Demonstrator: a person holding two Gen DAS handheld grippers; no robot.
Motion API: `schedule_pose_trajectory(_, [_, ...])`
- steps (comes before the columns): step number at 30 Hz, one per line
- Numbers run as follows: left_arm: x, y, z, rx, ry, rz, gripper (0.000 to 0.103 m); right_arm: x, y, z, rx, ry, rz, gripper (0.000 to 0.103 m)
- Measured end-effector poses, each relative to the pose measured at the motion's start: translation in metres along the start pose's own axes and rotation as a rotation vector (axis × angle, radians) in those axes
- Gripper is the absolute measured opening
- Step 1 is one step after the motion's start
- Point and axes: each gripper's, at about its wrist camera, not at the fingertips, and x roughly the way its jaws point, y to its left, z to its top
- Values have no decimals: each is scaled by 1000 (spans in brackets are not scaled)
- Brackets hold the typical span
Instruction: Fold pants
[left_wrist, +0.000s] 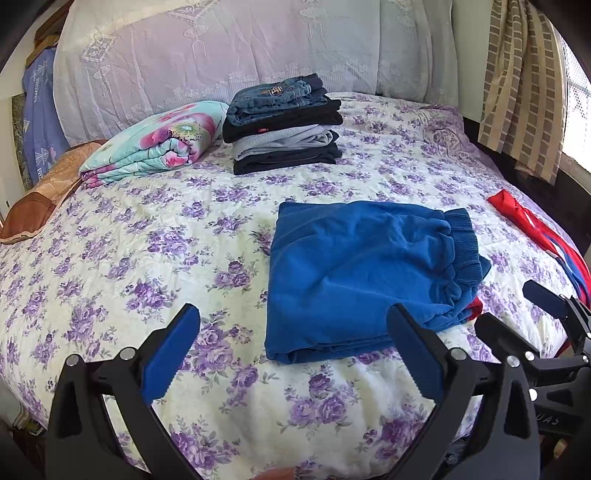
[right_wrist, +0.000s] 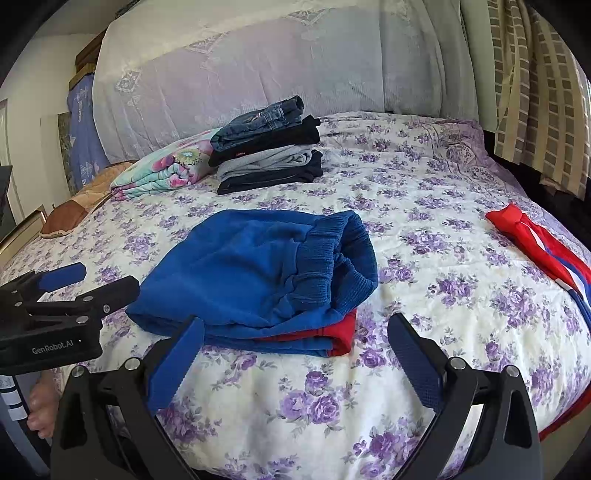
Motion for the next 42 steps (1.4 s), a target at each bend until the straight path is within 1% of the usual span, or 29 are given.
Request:
schedule_pose_trajectory(4, [2, 9, -1, -27, 8, -14, 99, -1, -2, 6, -16, -16, 8, 100])
schedule_pose_trajectory(7, [13, 19, -7, -72, 58, -52, 99, 2, -9, 18, -10, -34, -18, 100])
schedule_pose_trajectory(9, [23, 23, -13, -88, 94, -55, 99, 8, -13, 26, 2, -27, -27, 100])
schedule_pose_trajectory(12, [39, 30, -20, -105, 144, -48, 99, 14, -11, 34, 23, -14, 22, 100])
schedule_pose_trajectory(14, [45, 36, -22, -128, 162, -53, 99, 22, -3, 41, -2, -9, 59, 100])
schedule_pose_trajectory(16, [48, 42, -21, -161, 162, -73, 99, 29, 8, 54, -40, -18, 84, 100])
schedule_pose_trajectory(17, [50, 44, -20, -172, 162, -83, 99, 35, 15, 63, -67, -11, 115, 100])
schedule_pose_trajectory(18, [53, 45, -20, -179, 168, -96, 99, 44, 23, 75, -103, 10, 166, 100])
schedule_pose_trajectory(20, [58, 43, -19, -177, 180, -115, 99, 64, 36, 102, -141, 51, 228, 100])
schedule_pose_trajectory(21, [62, 42, -18, -175, 186, -118, 99, 73, 40, 113, -159, 63, 227, 100])
schedule_pose_trajectory(23, [64, 43, -14, -179, 178, -128, 99, 104, 52, 139, -221, 110, 181, 100])
schedule_pose_trajectory(25, [64, 47, -7, -200, 154, -140, 99, 137, 61, 156, -268, 188, 130, 100])
schedule_pose_trajectory(26, [64, 49, -3, -211, 140, -141, 99, 152, 67, 161, -283, 235, 136, 100])
schedule_pose_trajectory(28, [70, 50, 4, -222, 137, -133, 99, 176, 80, 162, -317, 312, 183, 100])
schedule_pose_trajectory(29, [76, 50, 5, -221, 148, -130, 99, 186, 86, 160, -335, 347, 188, 100])
schedule_pose_trajectory(30, [88, 49, 6, -215, 170, -133, 99, 200, 93, 157, -359, 397, 179, 99])
schedule_pose_trajectory(32, [102, 49, 1, -223, 205, -136, 99, 222, 99, 148, -391, 467, 136, 99])
schedule_pose_trajectory(34, [104, 54, -9, -261, 180, -163, 99, 247, 102, 139, -432, 530, 69, 99])
schedule_pose_trajectory(35, [103, 54, -14, -256, 168, -166, 99, 257, 100, 136, -438, 550, 52, 99])
schedule_pose_trajectory(36, [102, 54, -17, -247, 161, -163, 99, 267, 98, 134, -432, 576, 51, 99])
schedule_pose_trajectory(37, [101, 53, -20, -239, 144, -168, 99, 275, 94, 133, -406, 610, 67, 99])
schedule_pose_trajectory(39, [97, 52, -23, -226, 141, -163, 99, 281, 91, 135, -384, 622, 92, 99])
schedule_pose_trajectory(41, [96, 53, -26, -225, 143, -171, 99, 277, 87, 143, -369, 605, 105, 99])
schedule_pose_trajectory(42, [95, 54, -27, -223, 143, -179, 99, 273, 82, 151, -331, 585, 126, 99])
